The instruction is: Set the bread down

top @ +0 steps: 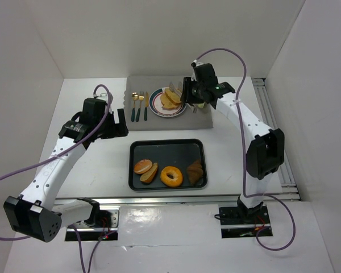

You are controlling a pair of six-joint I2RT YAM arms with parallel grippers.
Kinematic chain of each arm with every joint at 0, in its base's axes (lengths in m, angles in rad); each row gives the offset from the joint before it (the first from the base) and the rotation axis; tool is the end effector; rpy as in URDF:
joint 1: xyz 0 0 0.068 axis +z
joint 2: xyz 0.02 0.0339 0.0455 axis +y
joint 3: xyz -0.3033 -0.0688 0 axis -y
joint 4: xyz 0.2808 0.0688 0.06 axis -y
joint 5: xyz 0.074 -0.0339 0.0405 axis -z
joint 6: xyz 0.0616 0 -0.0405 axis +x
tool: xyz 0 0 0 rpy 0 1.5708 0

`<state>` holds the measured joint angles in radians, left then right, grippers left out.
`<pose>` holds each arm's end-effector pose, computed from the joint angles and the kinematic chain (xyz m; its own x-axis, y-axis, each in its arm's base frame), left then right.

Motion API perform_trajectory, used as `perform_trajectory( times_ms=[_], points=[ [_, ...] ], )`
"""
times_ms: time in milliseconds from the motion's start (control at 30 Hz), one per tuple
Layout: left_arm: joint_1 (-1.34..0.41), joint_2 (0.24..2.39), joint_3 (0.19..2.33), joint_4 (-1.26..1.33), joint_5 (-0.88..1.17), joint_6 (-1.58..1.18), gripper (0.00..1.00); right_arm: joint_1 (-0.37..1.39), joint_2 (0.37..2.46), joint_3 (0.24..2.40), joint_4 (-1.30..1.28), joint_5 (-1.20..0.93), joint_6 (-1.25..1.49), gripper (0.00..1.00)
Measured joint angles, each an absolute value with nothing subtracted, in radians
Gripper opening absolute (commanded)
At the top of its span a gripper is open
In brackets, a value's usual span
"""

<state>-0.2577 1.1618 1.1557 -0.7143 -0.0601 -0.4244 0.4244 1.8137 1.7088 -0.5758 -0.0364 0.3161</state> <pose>0.2740 -0.0684 0.3607 -0.6681 -0.2490 -0.7012 -0.0706 0.9593 -0.2734 0.4400 0.2013 0.3529 -0.6810 0.0332 -0.7315 -0.2373 0.9351 0.2633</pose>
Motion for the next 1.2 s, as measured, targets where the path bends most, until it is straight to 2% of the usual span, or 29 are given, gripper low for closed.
perform_trajectory(
  times_ms=[167,333,533,700,967,1200],
  points=[
    [-0.258,1.162,1.156,-0.714,-0.060,-0.424,1.00,0.476,1.737,1.705,-0.590,-0.021,0.315,0.51],
    [-0.258,1.162,1.157,-0.714,-0.061,-0.424,1.00,0.552,1.531,1.519,-0.635,0.048,0.329,0.51],
    [-0.259,1.170,1.175,-0.714,-0.065,-0.424,1.00,0.568,1.204,1.275,-0.909,0.118,0.422,0.51],
    [-0.261,1.188,1.182,-0.713,-0.072,-0.424,1.00,0.590,1.056,1.192,-1.082,0.081,0.494,0.55],
    [-0.267,1.196,1.185,-0.713,-0.073,-0.424,1.00,0.627,1.023,1.118,-1.168,-0.045,0.517,0.53],
    [-0.267,1.196,1.186,-0.714,-0.074,-0.424,1.00,0.741,1.061,1.117,-1.140,-0.141,0.496,0.53]
  ],
)
